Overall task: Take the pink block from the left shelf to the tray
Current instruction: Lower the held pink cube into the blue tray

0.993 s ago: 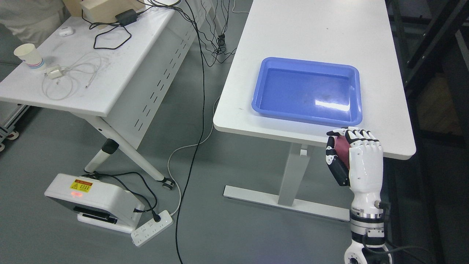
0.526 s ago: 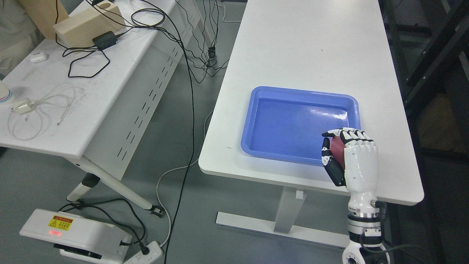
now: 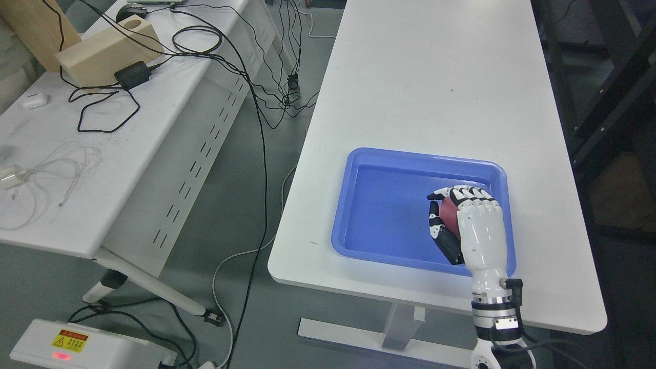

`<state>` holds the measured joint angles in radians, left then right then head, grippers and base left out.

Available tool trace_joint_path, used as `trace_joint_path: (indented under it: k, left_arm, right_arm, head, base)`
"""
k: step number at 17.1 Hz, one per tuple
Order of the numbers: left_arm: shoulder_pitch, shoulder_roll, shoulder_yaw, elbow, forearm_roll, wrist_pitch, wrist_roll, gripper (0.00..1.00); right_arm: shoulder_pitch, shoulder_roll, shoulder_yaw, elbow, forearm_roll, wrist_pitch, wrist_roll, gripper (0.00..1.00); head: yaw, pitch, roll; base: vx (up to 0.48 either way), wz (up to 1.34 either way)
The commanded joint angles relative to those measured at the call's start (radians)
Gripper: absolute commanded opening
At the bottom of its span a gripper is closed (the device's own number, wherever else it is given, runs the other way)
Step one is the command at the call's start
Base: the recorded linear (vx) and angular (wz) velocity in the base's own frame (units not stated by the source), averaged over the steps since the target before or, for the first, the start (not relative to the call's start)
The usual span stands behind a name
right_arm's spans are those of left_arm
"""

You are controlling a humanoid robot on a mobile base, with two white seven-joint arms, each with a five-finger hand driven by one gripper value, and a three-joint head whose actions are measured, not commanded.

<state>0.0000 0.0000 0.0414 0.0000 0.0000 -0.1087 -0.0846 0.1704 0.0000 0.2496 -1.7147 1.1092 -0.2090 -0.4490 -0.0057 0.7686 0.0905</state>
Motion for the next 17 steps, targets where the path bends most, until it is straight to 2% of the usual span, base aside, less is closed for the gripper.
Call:
trace_joint_path:
  k: [1, 4, 6, 7, 10, 12, 13, 15, 16, 17]
  left_arm:
    - [-0.023, 0.017, 0.0, -0.017, -0.002, 0.0, 0.0, 1.0]
    - [-0.023, 0.017, 0.0, -0.017, -0.002, 0.0, 0.0, 1.0]
    - [-0.023, 0.017, 0.0, -0.017, -0.002, 0.0, 0.0, 1.0]
    - [-0.023, 0.017, 0.0, -0.017, -0.002, 0.0, 0.0, 1.0]
    - [-0.023, 0.017, 0.0, -0.017, -0.002, 0.0, 0.0, 1.0]
    - [-0.023, 0.017, 0.0, -0.017, -0.002, 0.0, 0.0, 1.0]
    - [-0.023, 0.017, 0.0, -0.017, -0.002, 0.0, 0.0, 1.0]
    - [-0.023, 0.017, 0.0, -0.017, -0.002, 0.0, 0.0, 1.0]
    - [-0.023, 0.017, 0.0, -0.017, -0.002, 0.0, 0.0, 1.0]
    - [-0.023, 0.017, 0.0, -0.017, -0.002, 0.0, 0.0, 1.0]
  right_arm:
    - [0.0, -0.017, 0.059, 0.006, -0.002, 0.01, 0.007, 0.04]
    - [0.0, -0.017, 0.068, 0.007, -0.005, 0.016, 0.009, 0.12]
    - [0.001, -0.017, 0.072, 0.007, -0.008, 0.023, 0.018, 0.2]
    - [0.001, -0.017, 0.073, 0.007, -0.023, 0.023, 0.05, 0.27]
    - [0.001, -0.017, 0.074, 0.009, -0.116, 0.023, 0.182, 0.4]
    - [0.001, -0.017, 0.073, 0.009, -0.134, 0.023, 0.19, 0.47]
    - [0.003, -0.017, 0.071, 0.009, -0.137, 0.023, 0.191, 0.54]
    - [0.003, -0.017, 0.063, 0.009, -0.161, 0.028, 0.19, 0.9]
    - [0.004, -0.017, 0.059, 0.009, -0.208, 0.033, 0.187, 0.97]
    - [0.004, -0.017, 0.033, 0.009, -0.28, 0.023, 0.185, 0.99]
  head:
    - [0.0, 0.0, 0.0]
    - [0.0, 0.0, 0.0]
    - [0.0, 0.0, 0.0]
    - [0.0, 0.0, 0.0]
    - [0.0, 0.0, 0.0]
    - [0.0, 0.0, 0.0]
    - [0.0, 0.0, 0.0]
    - [0.0, 0.0, 0.0]
    - [0.0, 0.0, 0.0]
    - [0.0, 0.0, 0.0]
  base:
    - [0.087, 0.0]
    - [0.081, 0.0]
    - [0.059, 0.0]
    - [0.041, 0.0]
    - [0.032, 0.01]
    - [0.017, 0.0]
    - [0.0, 0.0]
    - [0.0, 0.0]
    - [0.0, 0.0]
    - [0.0, 0.0]
